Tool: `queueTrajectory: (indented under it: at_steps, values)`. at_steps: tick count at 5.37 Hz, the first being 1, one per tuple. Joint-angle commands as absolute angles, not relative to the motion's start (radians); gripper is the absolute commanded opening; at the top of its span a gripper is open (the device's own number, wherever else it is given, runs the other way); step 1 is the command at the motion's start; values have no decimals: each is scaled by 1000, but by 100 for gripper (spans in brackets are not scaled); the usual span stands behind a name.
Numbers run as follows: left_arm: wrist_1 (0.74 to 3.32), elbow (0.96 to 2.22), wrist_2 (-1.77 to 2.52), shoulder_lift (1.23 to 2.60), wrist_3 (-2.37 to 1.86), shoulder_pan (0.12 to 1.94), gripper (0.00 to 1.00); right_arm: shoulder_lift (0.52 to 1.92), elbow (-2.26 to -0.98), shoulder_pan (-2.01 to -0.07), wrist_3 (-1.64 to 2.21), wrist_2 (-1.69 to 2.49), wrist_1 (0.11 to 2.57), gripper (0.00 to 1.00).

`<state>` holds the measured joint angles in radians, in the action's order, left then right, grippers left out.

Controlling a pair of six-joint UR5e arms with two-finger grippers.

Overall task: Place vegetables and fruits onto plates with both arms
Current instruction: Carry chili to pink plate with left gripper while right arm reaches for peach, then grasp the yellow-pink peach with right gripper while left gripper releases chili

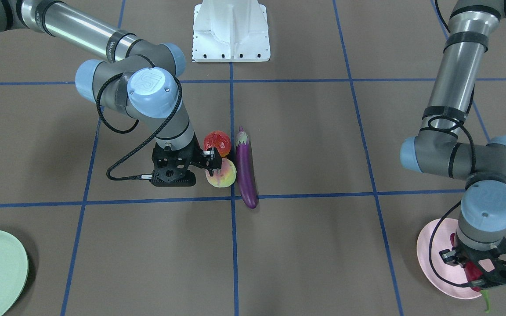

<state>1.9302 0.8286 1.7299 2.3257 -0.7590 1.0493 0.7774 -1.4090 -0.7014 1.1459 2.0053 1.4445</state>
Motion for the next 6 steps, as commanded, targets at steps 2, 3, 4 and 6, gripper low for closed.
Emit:
queueTrajectory:
  at_steps: [2, 3, 4, 6]
  values:
    - [1939, 831, 1723, 2303, -723, 1040, 100, 735, -1382, -695, 1152, 2005, 1442, 100]
    - [1939, 837, 1723, 2304, -721, 1042, 100, 710, -1347, -683, 1154, 2003, 1412, 100]
    - [1939, 839, 1723, 2304, -721, 1049, 100, 709, -1310, -677, 1154, 2003, 1364, 100]
    - [1939, 844, 1727, 2306, -724, 1054, 100, 693, -1295, -640, 1152, 1993, 1364, 100]
